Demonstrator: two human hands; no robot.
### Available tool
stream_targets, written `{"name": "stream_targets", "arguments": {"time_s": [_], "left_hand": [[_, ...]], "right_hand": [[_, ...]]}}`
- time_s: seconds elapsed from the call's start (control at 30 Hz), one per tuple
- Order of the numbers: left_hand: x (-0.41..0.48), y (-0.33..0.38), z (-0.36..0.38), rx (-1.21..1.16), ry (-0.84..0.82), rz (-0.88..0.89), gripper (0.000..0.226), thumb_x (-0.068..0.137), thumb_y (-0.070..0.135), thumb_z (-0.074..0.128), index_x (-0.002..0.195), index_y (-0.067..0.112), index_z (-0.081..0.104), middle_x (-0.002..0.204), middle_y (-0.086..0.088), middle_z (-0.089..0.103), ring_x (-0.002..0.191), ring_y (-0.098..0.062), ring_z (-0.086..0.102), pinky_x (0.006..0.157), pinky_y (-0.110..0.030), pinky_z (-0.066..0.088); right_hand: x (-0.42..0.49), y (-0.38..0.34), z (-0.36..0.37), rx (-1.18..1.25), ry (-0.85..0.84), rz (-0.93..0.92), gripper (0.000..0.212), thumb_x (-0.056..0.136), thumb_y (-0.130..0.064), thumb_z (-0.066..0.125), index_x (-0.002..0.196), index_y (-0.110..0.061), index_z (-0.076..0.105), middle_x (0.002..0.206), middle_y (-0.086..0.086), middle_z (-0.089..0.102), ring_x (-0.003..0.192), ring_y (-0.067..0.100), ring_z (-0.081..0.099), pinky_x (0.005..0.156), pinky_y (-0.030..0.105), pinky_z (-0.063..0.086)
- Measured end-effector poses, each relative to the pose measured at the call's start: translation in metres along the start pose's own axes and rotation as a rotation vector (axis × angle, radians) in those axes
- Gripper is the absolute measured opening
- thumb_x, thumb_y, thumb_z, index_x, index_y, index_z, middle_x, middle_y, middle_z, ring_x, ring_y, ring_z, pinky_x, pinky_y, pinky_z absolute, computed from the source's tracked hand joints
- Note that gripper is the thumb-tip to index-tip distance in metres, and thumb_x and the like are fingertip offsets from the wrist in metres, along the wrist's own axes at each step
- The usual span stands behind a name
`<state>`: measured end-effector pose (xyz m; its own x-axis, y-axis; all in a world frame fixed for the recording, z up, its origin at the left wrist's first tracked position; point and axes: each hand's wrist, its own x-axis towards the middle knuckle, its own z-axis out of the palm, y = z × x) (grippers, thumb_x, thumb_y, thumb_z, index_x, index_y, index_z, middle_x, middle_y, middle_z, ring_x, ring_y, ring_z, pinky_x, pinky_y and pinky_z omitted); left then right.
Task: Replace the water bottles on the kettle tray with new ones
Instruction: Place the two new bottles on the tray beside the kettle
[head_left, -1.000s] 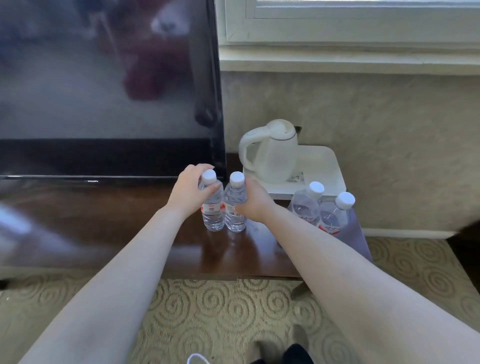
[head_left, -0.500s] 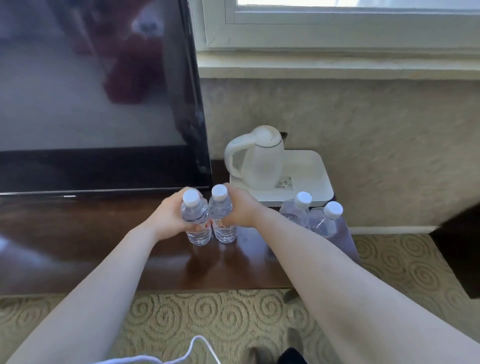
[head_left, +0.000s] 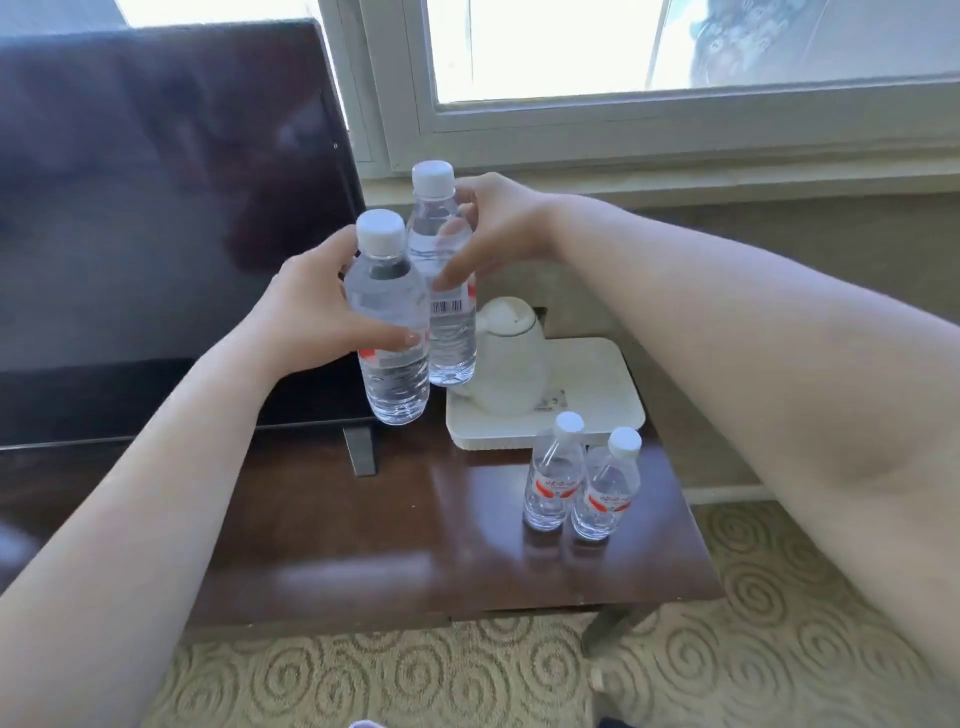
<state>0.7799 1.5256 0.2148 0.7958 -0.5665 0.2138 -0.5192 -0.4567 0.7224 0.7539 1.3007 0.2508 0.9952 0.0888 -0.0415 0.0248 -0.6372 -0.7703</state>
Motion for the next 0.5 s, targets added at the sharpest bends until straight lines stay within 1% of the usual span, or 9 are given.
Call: {"name": "stream_targets", "arguments": {"time_s": [0.07,0.13,0.2,0.27,0.3,0.4,0.43,0.47,0.5], "left_hand": [[0.017,0.025,0.01,0.01,-0.01,0.049,0.073,0.054,0.035,0.089,0.117,0.046,0.054,0.106,0.02,0.066,0.09,0.003,0.062,0.069,-0.016,0.046],[0.038,0.046,0.027,0.007,-0.053,0.088,0.075,0.056,0.033,0.089,0.122,0.04,0.053,0.111,0.018,0.065,0.096,-0.001,0.062,0.074,-0.02,0.049],[0.054,0.058,0.044,-0.005,-0.099,0.109,0.076,0.057,0.029,0.089,0.123,0.038,0.053,0.113,0.016,0.065,0.099,-0.004,0.063,0.081,-0.026,0.053],[0.076,0.069,0.069,-0.015,-0.135,0.127,0.075,0.056,0.026,0.089,0.122,0.036,0.054,0.113,0.014,0.066,0.101,-0.009,0.064,0.087,-0.033,0.054],[0.087,0.073,0.083,-0.024,-0.151,0.127,0.074,0.056,0.025,0.089,0.12,0.037,0.055,0.112,0.014,0.067,0.101,-0.009,0.064,0.087,-0.033,0.055],[0.119,0.084,0.124,-0.07,-0.193,0.101,0.065,0.054,0.024,0.088,0.104,0.051,0.056,0.101,0.022,0.068,0.09,0.005,0.065,0.074,-0.018,0.055],[0.13,0.085,0.137,-0.082,-0.202,0.086,0.064,0.054,0.023,0.088,0.102,0.051,0.056,0.099,0.022,0.068,0.09,0.005,0.066,0.072,-0.018,0.056],[0.142,0.084,0.152,-0.091,-0.212,0.066,0.064,0.054,0.023,0.088,0.104,0.046,0.056,0.101,0.019,0.068,0.093,0.001,0.067,0.076,-0.024,0.059],[0.154,0.083,0.165,-0.092,-0.22,0.048,0.065,0.054,0.022,0.089,0.109,0.039,0.056,0.105,0.013,0.068,0.099,-0.008,0.067,0.082,-0.033,0.06]], "right_hand": [[-0.006,0.006,-0.025,0.006,0.047,0.004,0.049,0.064,-0.017,0.088,0.098,-0.039,0.062,0.114,-0.001,0.066,0.101,0.013,0.068,0.073,0.025,0.061],[-0.013,0.024,-0.049,0.02,0.099,0.02,0.048,0.064,-0.016,0.087,0.097,-0.04,0.062,0.114,0.002,0.065,0.1,0.016,0.067,0.077,0.028,0.061],[-0.018,0.044,-0.064,0.035,0.133,0.046,0.047,0.066,-0.013,0.086,0.101,-0.034,0.063,0.107,0.002,0.065,0.096,0.018,0.067,0.081,0.032,0.061],[-0.025,0.071,-0.084,0.041,0.17,0.082,0.05,0.067,-0.011,0.085,0.108,-0.028,0.063,0.107,0.004,0.066,0.099,0.02,0.067,0.086,0.037,0.06],[-0.029,0.085,-0.095,0.044,0.182,0.105,0.052,0.067,-0.012,0.085,0.112,-0.026,0.062,0.11,0.006,0.067,0.103,0.022,0.068,0.088,0.039,0.06],[-0.038,0.132,-0.121,0.046,0.193,0.176,0.058,0.066,-0.011,0.086,0.117,-0.023,0.06,0.114,0.01,0.068,0.107,0.025,0.068,0.089,0.042,0.059],[-0.04,0.149,-0.128,0.042,0.194,0.199,0.058,0.066,-0.011,0.085,0.116,-0.024,0.06,0.114,0.01,0.069,0.107,0.026,0.068,0.089,0.043,0.059],[-0.041,0.166,-0.133,0.032,0.191,0.219,0.057,0.065,-0.01,0.085,0.114,-0.025,0.06,0.113,0.01,0.069,0.106,0.028,0.069,0.089,0.044,0.059],[-0.042,0.183,-0.137,0.025,0.184,0.234,0.056,0.064,-0.01,0.085,0.112,-0.026,0.06,0.113,0.01,0.069,0.105,0.028,0.069,0.089,0.045,0.059]]}}
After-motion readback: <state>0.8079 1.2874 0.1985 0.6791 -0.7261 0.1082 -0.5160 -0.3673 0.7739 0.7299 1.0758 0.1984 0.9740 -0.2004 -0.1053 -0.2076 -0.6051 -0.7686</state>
